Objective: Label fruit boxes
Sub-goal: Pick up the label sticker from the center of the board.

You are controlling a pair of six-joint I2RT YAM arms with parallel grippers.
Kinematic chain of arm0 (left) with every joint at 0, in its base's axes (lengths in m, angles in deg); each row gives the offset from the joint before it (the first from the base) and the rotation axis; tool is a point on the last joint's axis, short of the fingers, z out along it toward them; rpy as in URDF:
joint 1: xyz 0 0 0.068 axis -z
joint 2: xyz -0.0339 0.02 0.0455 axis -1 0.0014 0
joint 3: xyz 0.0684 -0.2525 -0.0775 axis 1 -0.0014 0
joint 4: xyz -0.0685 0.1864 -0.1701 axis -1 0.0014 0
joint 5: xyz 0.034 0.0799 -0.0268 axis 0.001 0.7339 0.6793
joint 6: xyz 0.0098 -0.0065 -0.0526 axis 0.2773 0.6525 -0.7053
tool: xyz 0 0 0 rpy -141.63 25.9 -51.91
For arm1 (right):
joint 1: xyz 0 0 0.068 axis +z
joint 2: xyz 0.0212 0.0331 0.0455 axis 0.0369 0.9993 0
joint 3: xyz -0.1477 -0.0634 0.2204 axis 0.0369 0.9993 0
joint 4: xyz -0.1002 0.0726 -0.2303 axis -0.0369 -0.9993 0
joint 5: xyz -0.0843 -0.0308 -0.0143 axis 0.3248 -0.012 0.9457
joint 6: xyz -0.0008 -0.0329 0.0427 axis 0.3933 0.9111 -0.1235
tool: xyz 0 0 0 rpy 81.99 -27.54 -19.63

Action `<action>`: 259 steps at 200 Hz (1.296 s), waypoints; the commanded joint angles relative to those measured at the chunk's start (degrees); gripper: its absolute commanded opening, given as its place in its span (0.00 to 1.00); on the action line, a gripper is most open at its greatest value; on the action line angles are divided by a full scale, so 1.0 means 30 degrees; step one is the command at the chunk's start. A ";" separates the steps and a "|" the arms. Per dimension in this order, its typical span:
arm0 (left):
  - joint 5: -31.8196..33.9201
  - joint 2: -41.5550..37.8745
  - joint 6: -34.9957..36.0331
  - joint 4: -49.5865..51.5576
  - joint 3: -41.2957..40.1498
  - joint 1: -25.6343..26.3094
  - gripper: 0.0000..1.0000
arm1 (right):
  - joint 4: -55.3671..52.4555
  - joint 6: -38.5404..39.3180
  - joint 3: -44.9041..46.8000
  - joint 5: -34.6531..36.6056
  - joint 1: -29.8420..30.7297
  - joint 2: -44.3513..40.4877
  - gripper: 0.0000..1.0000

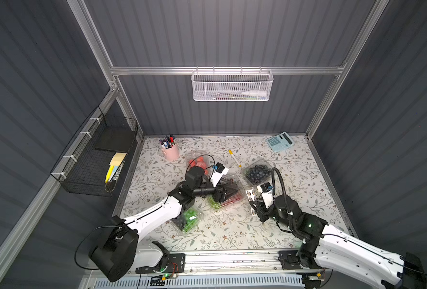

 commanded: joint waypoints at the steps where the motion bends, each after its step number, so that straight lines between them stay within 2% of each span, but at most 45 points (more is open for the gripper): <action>1: -0.0606 0.0765 0.0699 -0.0361 0.0906 0.0365 0.65 | 0.1553 0.1446 -0.0366 -0.0655 0.0025 0.0476 0.30; 58: -0.1669 0.1586 -0.0350 -0.2118 0.1136 0.0995 0.67 | 0.2505 0.2306 -0.1327 -0.1259 0.0025 0.2062 0.30; 86: -0.1814 0.1936 -0.1023 -0.2719 0.1242 0.1082 0.64 | 0.3226 0.2339 -0.1302 -0.1592 0.0025 0.2376 0.30; 99: -0.1848 0.2032 -0.1279 -0.3097 0.1198 0.1110 0.58 | 0.3543 0.2386 -0.1245 -0.1706 0.0025 0.2438 0.30; 120: -0.2062 0.2080 -0.1286 -0.3217 0.1213 0.1123 0.54 | 0.3658 0.2540 -0.1268 -0.1686 0.0025 0.2468 0.30; 135: -0.2366 0.2048 -0.1083 -0.3105 0.1263 0.1141 0.45 | 0.3724 0.2630 -0.1270 -0.1713 0.0025 0.2468 0.30; 162: -0.2804 0.2091 -0.1001 -0.2879 0.1375 0.1194 0.36 | 0.3724 0.2806 -0.1357 -0.1888 0.0025 0.2497 0.30; 196: -0.3264 0.2097 -0.0340 -0.2004 0.1747 0.1199 0.16 | 0.3697 0.3062 -0.1278 -0.2006 0.0025 0.2472 0.31; 215: -0.2975 0.1736 0.0833 -0.0789 0.1937 0.1196 0.07 | 0.3699 0.3851 -0.1054 -0.2093 0.0025 0.2202 0.41; 228: -0.2686 0.1318 0.1906 0.0205 0.2025 0.1184 0.01 | 0.3624 0.4464 -0.0932 -0.2284 -0.0031 0.1831 0.53; 246: -0.2517 0.0581 0.3839 0.2017 0.2205 0.1196 0.00 | 0.2957 0.5225 -0.1034 -0.3328 -0.0378 0.1201 0.66; 259: -0.2405 0.0158 0.5500 0.3703 0.2571 0.1199 0.00 | 0.2563 0.5755 -0.1151 -0.5139 -0.1044 0.0848 0.75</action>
